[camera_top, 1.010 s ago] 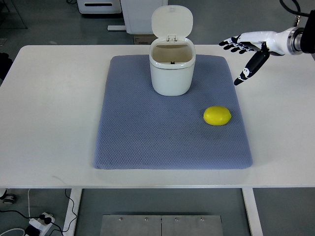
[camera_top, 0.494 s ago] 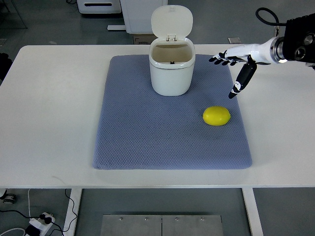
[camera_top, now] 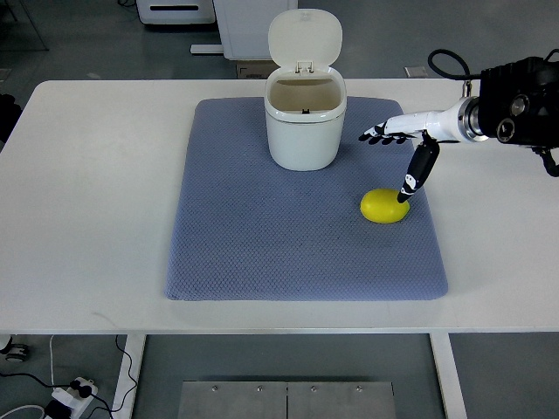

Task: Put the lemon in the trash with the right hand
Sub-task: 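Lower the right hand onto the yellow lemon, fingers around it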

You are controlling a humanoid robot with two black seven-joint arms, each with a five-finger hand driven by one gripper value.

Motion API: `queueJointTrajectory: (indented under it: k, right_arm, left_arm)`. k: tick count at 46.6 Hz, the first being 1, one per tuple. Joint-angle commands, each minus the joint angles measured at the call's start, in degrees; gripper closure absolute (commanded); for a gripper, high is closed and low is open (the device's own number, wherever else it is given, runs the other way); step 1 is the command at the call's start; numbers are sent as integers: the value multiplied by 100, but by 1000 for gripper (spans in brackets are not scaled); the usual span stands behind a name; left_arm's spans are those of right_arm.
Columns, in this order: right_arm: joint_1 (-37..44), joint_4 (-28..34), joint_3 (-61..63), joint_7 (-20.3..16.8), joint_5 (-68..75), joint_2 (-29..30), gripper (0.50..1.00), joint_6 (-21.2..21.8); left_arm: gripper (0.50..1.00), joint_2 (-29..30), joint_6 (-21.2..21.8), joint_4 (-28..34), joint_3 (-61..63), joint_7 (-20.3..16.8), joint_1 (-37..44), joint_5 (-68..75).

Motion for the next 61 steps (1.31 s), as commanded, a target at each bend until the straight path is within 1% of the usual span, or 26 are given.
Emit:
queueJointTrajectory:
  k: [1,15,29,51,57,61]
  right_arm:
    - [-48,0,-10,-9,0,40,500,-110]
    - [-285,0,-45,-9,0,101,500,-321]
    - [-338,18,-300,-9,-9,338,500,-462]
    - [-399,36,-414,-9,0,453,507,-725]
    - [-399,71,-405,-9,9,514,521,-796]
    - [-399,71,-406,-9,9,567,557,-796]
  left_arm:
    - [500,0,8,0,0,0,1,0]
    - [500,0,8,0,0,0,1,0]
    - [500,0,8,0,0,0,1,0]
    - [500,0,8,0,0,0,1,0]
    - [500,0,8,0,0,0,1,0]
    - [500,0,-1,0,0,0,1,0]
